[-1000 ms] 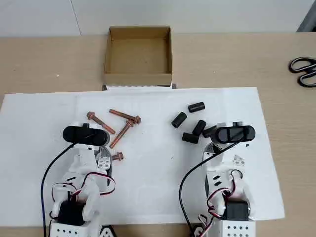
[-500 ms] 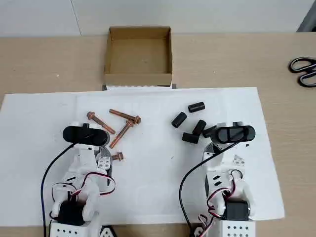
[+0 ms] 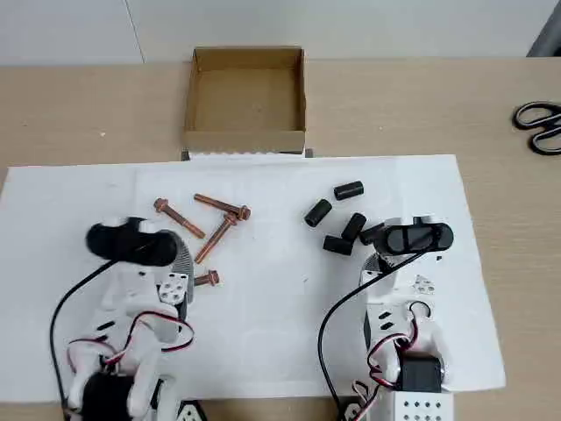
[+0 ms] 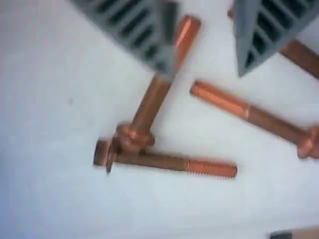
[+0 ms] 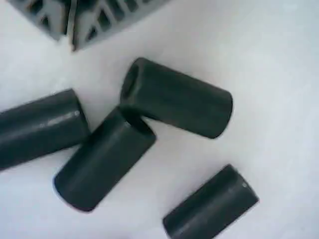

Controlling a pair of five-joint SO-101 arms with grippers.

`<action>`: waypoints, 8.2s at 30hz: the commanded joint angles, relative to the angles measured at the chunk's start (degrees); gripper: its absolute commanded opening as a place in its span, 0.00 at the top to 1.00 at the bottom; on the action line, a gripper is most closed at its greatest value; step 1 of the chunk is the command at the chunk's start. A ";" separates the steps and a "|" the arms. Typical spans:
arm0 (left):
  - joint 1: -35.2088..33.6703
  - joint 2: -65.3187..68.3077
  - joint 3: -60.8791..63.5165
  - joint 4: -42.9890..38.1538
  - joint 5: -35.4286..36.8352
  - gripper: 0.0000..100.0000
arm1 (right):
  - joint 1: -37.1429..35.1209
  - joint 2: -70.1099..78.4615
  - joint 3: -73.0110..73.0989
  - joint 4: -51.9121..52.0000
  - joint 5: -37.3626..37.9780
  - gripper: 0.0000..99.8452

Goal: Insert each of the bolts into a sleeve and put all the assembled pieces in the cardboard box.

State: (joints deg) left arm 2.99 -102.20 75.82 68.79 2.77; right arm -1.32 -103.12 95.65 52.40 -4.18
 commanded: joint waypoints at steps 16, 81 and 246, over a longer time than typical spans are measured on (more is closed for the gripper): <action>-0.18 41.14 -43.56 9.76 -0.09 0.83 | 0.31 -0.66 0.88 0.13 0.09 1.00; -6.15 78.07 -67.91 29.45 -0.35 0.94 | -8.31 82.95 -88.09 36.70 -10.81 1.00; -14.24 87.91 -33.63 -19.87 44.40 0.87 | 2.24 100.35 -107.43 43.03 -7.82 1.00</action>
State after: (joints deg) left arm -11.52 -16.22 43.91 49.71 46.81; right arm 0.70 0.00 -11.43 96.44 -12.18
